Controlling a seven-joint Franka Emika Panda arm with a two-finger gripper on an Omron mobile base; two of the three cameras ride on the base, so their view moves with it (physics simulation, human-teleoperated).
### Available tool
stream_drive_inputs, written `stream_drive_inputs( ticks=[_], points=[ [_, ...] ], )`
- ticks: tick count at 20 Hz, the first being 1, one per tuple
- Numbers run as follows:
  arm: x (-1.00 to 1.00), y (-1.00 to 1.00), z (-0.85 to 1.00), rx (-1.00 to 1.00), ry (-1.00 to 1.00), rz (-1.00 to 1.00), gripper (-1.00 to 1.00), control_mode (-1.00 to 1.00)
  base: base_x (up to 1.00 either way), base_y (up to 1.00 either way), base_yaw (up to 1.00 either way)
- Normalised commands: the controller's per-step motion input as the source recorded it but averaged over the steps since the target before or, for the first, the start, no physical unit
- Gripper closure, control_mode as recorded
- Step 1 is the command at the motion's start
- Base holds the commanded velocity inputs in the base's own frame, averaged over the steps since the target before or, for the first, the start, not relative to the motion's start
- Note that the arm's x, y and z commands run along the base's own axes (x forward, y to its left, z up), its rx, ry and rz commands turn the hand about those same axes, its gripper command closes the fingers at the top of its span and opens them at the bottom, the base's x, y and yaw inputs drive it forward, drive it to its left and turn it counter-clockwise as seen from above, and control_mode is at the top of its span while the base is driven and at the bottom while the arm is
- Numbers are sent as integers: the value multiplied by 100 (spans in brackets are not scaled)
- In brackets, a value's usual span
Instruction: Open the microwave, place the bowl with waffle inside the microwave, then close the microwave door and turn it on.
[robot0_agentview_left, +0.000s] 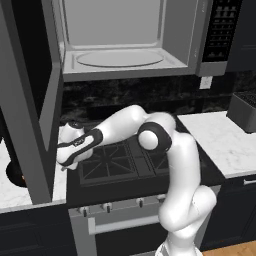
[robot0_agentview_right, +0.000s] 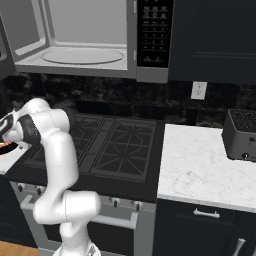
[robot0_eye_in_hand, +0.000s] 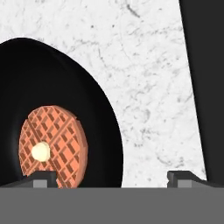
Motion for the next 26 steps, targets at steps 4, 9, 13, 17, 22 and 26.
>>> stream_drive_inputs(
  ticks=[4, 9, 13, 17, 22, 26],
  points=[
    [13, 18, -10, 0, 1, 0, -100, -100, 0, 0, 0],
    [2, 14, -11, 0, 3, 0, -100, -100, 0, 0, 0],
    [0, 2, -1, 0, 3, 0, 100, -100, 0, 0, 0],
    [0, 0, 0, 0, 3, 0, 100, -100, 0, 0, 0],
    [0, 0, 0, 0, 2, 0, 100, -100, 0, 0, 0],
    [0, 0, 0, 0, 1, 0, 100, -100, 0, 0, 0]
  ],
)
